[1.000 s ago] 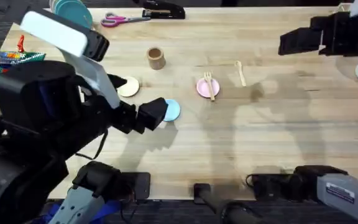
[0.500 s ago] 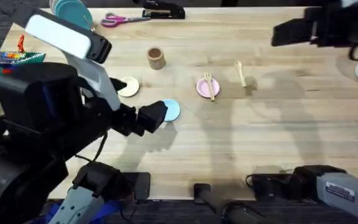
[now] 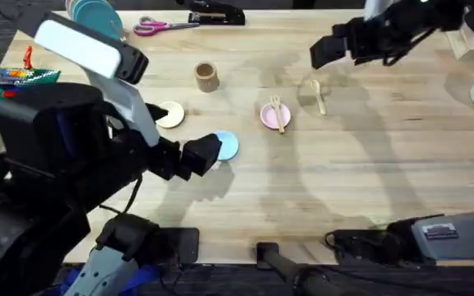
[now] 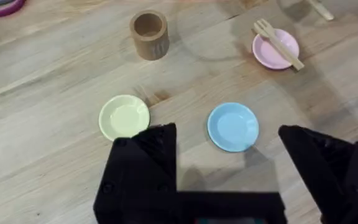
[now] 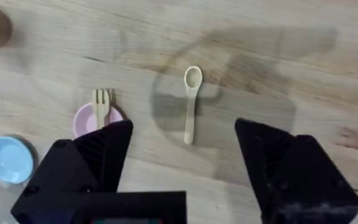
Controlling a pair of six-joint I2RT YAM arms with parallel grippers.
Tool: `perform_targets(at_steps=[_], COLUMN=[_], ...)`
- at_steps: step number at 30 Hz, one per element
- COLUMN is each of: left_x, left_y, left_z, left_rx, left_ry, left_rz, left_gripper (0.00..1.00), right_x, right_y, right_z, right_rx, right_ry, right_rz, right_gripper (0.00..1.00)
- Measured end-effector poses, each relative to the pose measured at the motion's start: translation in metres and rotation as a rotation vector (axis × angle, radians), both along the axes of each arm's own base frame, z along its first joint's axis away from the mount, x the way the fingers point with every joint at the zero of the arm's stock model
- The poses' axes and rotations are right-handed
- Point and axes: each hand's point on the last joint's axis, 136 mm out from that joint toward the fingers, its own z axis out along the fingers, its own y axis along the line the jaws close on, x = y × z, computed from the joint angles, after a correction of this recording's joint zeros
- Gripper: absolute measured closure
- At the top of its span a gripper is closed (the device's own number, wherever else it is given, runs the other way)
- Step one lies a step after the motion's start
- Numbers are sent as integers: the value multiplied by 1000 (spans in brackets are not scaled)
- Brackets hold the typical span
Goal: Pick up a utensil and set it on the pink plate, then put the other utensil in the container.
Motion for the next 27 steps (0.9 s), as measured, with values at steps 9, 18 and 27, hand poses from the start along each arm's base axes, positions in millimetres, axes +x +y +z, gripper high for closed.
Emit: perform_targets(at_steps=[9,18,27], left_x=[0,0,0], left_y=[0,0,0], left_z=[0,0,0], left_rx=[0,0,0], left_ry=[0,0,0], left_rz=[0,0,0], left_gripper=[7,7,7], right_x=[4,9,11], right_y=[-3,-2,-3], right_z=[-54,-93,-115], right_rx=[-42,-66,-81], right_ry=[139,207,247], right_rz=[-20,21,29], right_gripper=[4,3,3])
